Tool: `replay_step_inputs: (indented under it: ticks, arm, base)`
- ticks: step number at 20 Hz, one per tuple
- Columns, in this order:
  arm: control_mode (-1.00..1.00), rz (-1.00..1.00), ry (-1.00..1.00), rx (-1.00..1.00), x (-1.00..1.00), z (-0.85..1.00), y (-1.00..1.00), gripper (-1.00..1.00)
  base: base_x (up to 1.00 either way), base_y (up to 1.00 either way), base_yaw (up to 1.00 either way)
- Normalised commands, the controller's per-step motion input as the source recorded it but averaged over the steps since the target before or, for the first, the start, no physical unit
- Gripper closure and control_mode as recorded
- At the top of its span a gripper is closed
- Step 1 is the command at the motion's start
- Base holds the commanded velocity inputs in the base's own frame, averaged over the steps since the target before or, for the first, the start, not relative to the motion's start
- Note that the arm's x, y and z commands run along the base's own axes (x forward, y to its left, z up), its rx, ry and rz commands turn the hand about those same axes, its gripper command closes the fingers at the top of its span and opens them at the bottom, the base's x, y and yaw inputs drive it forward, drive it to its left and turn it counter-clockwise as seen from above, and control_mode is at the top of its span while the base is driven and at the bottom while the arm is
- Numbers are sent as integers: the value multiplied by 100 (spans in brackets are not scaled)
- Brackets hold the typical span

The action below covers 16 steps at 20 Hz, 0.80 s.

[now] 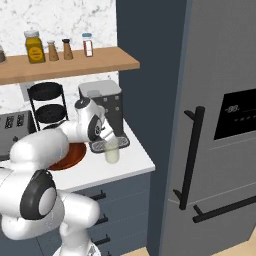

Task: Grab a lemon wedge from the fridge and one ice cube from the ice bowl, and put them in the glass of lemonade.

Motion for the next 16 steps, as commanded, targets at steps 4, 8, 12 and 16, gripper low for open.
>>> replay_step_inputs:
  ticks: [4, 8, 12, 16]
  arm:
    - [-100, 0, 0, -2, 43, -26, -14, 100]
    - [-100, 0, -1, -3, 13, -15, -3, 100]
    - [-100, 0, -4, -4, 23, -13, 0, 100]
    - [-100, 0, -4, -4, 32, -21, 0, 100]
  base:
    - [0, 0, 0]
    - [0, 0, 0]
    - [0, 0, 0]
    - [0, 0, 0]
